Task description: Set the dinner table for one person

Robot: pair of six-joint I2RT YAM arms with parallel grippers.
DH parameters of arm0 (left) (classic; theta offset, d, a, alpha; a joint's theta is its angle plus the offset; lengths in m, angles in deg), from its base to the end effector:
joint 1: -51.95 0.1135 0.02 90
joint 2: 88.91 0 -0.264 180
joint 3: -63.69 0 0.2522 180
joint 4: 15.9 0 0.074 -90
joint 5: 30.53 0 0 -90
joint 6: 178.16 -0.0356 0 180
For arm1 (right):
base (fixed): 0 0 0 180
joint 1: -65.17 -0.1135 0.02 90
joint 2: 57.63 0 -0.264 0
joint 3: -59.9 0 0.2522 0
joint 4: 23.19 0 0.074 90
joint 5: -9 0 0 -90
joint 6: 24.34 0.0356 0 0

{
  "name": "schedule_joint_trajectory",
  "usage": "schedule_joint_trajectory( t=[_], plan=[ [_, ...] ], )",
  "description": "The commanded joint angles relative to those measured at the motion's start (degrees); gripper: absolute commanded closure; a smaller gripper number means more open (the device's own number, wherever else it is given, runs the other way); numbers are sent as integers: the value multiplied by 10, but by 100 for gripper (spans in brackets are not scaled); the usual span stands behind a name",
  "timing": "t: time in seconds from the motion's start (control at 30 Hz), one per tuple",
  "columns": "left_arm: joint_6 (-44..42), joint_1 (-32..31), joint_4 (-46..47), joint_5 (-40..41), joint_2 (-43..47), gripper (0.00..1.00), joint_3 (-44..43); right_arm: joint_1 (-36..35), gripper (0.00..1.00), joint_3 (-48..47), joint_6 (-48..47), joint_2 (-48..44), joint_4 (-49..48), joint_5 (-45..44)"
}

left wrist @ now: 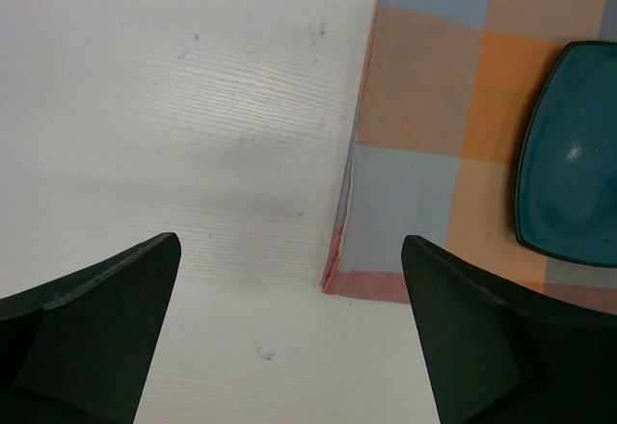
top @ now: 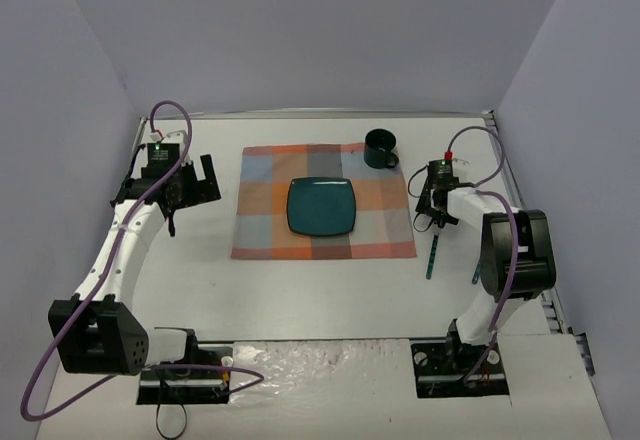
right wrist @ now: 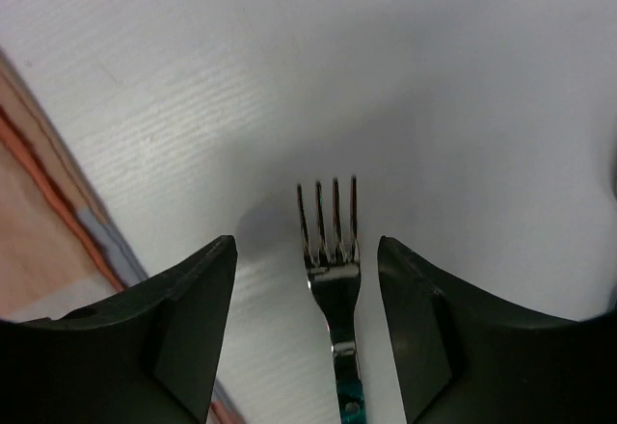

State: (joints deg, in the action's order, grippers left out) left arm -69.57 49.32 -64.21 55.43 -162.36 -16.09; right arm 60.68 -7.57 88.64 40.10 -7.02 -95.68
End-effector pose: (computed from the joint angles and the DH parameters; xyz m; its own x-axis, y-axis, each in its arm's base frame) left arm 0.2765 -0.0152 0.3211 -0.6646 -0.2878 -0.6896 -0.1200 0.9520 -0.2816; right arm 0.3477 0.0183 0.1694 -0.6266 0.3296 -0.7062 0.3726 0.9226 0.1000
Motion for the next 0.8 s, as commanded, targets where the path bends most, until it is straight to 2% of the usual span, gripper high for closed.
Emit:
schedule_joint_trajectory(
  t=[0.0,0.23,0.5,0.63,0.77],
  plan=[
    [-7,-3,9,6,21,3,-27,3,42,38,-5,-90,12,33],
    [-7,-3,10,12,27,3,-26,12,43,118,-9,-147,25,71],
    [-10,-3,10,17,25,3,-26,29,57,144,-17,-133,16,115],
    [-12,-3,10,22,25,3,-25,33,73,147,-20,-130,13,124],
    [-14,-3,11,28,28,3,-24,33,98,145,-22,-140,12,121]
  ],
)
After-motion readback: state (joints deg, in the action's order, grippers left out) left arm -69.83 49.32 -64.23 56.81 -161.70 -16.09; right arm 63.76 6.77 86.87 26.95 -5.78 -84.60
